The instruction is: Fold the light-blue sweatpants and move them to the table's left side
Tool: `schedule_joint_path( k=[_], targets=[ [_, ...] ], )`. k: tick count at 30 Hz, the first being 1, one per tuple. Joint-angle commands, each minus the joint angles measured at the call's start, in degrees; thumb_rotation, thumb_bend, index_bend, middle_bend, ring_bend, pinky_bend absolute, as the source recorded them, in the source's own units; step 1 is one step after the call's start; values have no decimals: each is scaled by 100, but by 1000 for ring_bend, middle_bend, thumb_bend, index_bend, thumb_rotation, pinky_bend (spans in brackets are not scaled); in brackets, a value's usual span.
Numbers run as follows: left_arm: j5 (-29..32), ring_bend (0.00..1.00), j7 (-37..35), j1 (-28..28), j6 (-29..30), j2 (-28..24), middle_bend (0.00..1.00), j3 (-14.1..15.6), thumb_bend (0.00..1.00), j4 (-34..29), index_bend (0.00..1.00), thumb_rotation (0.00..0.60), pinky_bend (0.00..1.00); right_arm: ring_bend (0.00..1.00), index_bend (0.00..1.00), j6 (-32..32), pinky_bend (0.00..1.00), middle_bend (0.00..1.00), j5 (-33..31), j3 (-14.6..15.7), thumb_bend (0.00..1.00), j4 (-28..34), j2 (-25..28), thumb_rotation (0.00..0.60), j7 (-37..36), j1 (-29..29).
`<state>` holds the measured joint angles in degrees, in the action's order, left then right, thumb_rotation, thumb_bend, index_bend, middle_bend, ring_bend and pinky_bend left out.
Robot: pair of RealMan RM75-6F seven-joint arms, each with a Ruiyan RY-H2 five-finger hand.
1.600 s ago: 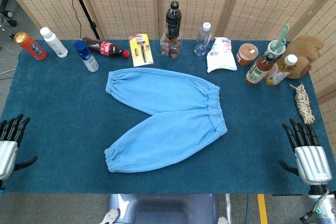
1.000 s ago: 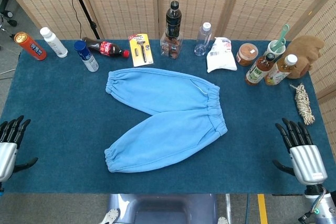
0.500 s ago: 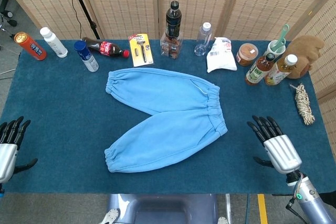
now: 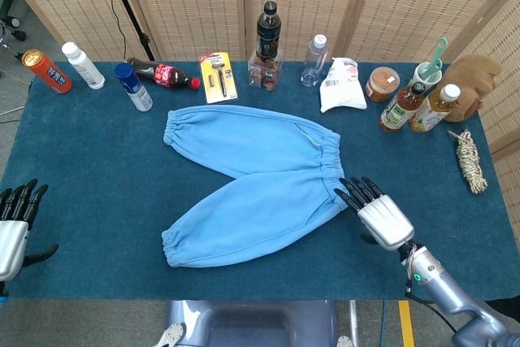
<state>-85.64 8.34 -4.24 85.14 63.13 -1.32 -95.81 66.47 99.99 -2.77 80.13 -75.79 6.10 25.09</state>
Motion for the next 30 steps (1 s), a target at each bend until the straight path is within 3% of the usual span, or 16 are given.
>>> schedule_joint_path(
  k=[1,15,20,27,30],
  targets=[
    [20,0,-3,-8,-19,2,0,-8,0,1,0,600,0,0,78,52,132,0,47,-34,0,-205,-192,600,-17,104],
    [114,0,48,-31,-80,16,0,-38,0,-1,0,600,0,0,106,24,161,9,-38,16,0,-1187,-852,600,-144,451],
    [173,0,67,-54,-132,26,0,-56,0,0,0,600,0,14,177,171,204,63,35,80,0,-1403,-1019,600,-325,520],
    [206,0,94,-68,-164,34,0,-60,0,-11,0,600,0,146,318,273,326,178,86,145,1,-1936,-1370,600,-652,659],
    [207,0,107,-70,-170,40,0,-56,0,-15,0,600,0,173,350,282,350,207,94,188,58,-2133,-1475,600,-812,703]
  ],
)
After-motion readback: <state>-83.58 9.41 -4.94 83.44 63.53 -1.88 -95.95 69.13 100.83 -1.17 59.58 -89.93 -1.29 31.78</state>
